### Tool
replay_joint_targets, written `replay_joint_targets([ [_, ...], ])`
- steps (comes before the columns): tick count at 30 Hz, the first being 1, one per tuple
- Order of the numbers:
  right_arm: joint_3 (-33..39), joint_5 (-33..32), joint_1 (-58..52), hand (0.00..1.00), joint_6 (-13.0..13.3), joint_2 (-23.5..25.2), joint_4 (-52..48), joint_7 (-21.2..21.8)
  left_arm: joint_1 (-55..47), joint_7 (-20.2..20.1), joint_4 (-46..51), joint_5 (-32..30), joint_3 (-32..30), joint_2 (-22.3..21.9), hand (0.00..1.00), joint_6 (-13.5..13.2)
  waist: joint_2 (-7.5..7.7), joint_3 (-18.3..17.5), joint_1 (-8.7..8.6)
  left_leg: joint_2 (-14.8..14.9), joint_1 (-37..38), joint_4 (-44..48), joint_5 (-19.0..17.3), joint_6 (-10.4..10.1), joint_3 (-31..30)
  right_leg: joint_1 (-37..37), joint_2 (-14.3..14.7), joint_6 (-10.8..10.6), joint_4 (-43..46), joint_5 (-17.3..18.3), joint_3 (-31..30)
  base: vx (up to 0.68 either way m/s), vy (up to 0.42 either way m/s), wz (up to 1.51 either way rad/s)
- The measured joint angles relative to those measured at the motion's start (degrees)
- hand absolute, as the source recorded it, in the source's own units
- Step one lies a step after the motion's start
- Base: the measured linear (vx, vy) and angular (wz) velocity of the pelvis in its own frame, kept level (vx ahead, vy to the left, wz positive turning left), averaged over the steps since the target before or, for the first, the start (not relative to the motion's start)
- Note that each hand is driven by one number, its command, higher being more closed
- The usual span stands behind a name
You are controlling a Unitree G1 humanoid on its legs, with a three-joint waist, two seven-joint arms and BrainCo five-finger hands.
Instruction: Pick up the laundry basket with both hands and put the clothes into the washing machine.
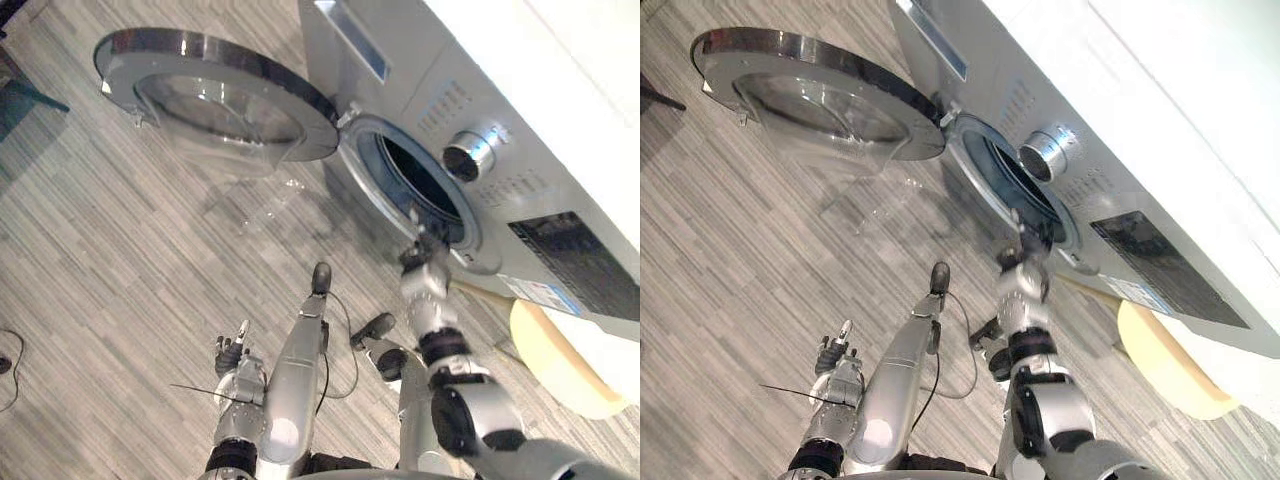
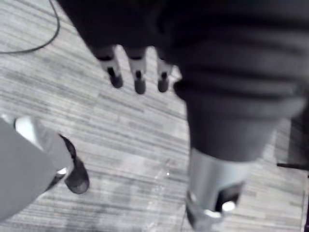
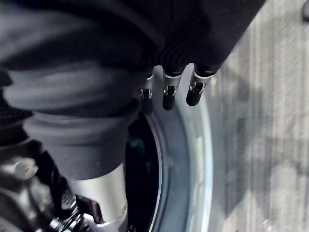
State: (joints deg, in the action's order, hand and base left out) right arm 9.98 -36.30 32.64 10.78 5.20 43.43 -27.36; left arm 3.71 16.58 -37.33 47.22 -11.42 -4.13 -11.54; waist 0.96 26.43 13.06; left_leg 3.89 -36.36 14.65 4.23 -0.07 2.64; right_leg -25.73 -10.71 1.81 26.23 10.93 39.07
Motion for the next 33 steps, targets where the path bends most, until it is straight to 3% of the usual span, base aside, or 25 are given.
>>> replay_joint_targets([
  [5, -4.56, -3.31, -11.98, 0.00, 0.06, -0.16, 0.69, 4.70, -0.55, -0.30, -3.30, -0.05, -0.05, 2.33, 0.00, 0.66, 0.74, 0.00, -2.91, -0.34, 5.75, -2.37, 0.56, -0.70, 0.40, 4.14, -0.24, -0.28, 0.19, 0.67, -0.65, 0.01, -0.045, 0.02],
  [9, -5.94, -3.34, -20.57, 0.00, -0.04, -1.15, 0.66, 7.91, -0.83, -0.70, -5.12, -0.20, -0.04, 4.52, 0.00, 1.41, 3.03, 0.19, -4.87, -0.74, 11.22, -4.39, 0.92, -1.20, 1.05, 7.75, -0.62, -0.32, 0.56, 1.71, -1.73, -0.01, -0.051, -0.01],
  [15, -1.37, -3.02, -30.65, 0.00, -0.16, -2.71, -0.56, 11.40, -3.27, -2.36, -8.26, -1.90, -1.86, 5.48, 0.00, 2.67, 4.42, -0.59, -6.41, -1.42, 19.43, -7.69, 1.17, -1.61, 2.42, 13.61, -1.42, -1.76, 0.78, 3.24, -2.97, 0.01, -0.039, -0.04],
  [17, 1.74, -1.23, -34.13, 0.00, -1.16, -2.09, 0.10, 12.75, -5.01, -3.72, -10.58, -4.49, -4.93, 5.45, 0.00, 3.39, 5.30, -3.19, -7.84, -1.50, 21.72, -8.99, 1.18, -1.63, 3.18, 15.30, -1.41, -2.10, 0.24, 3.55, -3.15, 0.02, -0.013, -0.02],
  [19, 6.20, -0.63, -36.81, 0.00, -1.37, -1.15, 1.29, 13.43, -5.92, -4.10, -13.20, -6.01, -7.68, 5.13, 0.00, 4.03, 5.77, -5.98, -7.98, -1.44, 24.55, -10.48, 1.18, -1.61, 4.85, 17.02, -1.29, -2.12, -0.48, 3.55, -4.09, 0.07, -0.025, -0.24],
  [21, 11.29, -0.15, -39.72, 0.00, -1.83, -0.82, 3.16, 13.66, -7.87, -4.25, -14.12, -9.41, -11.61, 3.70, 0.00, 4.47, 5.22, -10.53, -8.02, -1.54, 28.12, -12.89, 1.17, -1.62, 5.94, 19.33, -1.04, -2.44, -1.82, 3.54, -4.99, 0.09, -0.031, -0.28],
  [25, 16.92, -0.03, -42.18, 0.00, -2.39, -0.61, 3.16, 13.64, -9.55, -4.02, -12.79, -13.38, -15.93, 1.11, 0.00, 4.68, 3.24, -15.59, -9.28, -1.89, 32.74, -16.00, 1.14, -1.69, 7.00, 22.54, -0.93, -3.36, -2.93, 3.98, -5.52, 0.06, -0.020, -0.08],
  [29, 16.41, 0.51, -42.52, 0.00, -2.54, -0.67, 1.77, 14.06, -15.26, -3.64, 5.68, -15.98, -16.09, -0.33, 0.00, 4.18, 1.62, -17.61, -9.09, -1.00, 34.15, -14.50, -0.03, -2.61, 6.90, 25.14, 0.61, -3.69, -5.14, 4.20, -5.73, 0.04, -0.048, -0.05],
  [31, 15.94, 5.18, -41.43, 0.00, -2.57, -1.41, 0.38, 15.50, -20.27, -3.17, 17.94, -22.17, -17.95, -0.04, 0.00, 3.24, 0.38, -19.08, -8.85, 0.02, 34.33, -11.12, -1.60, -2.77, 6.74, 27.26, 2.06, -3.58, -7.53, 3.68, -6.17, 0.05, -0.074, -0.15],
  [33, 15.70, 7.88, -40.34, 0.00, -2.59, -2.60, 0.67, 15.68, -21.78, -2.38, 21.61, -25.22, -19.17, -0.03, 0.00, 2.30, -0.69, -19.94, -8.71, 0.21, 34.29, -9.86, -1.81, -2.71, 5.97, 28.52, 2.82, -3.13, -9.36, 2.81, -6.16, 0.07, -0.042, -0.03],
])
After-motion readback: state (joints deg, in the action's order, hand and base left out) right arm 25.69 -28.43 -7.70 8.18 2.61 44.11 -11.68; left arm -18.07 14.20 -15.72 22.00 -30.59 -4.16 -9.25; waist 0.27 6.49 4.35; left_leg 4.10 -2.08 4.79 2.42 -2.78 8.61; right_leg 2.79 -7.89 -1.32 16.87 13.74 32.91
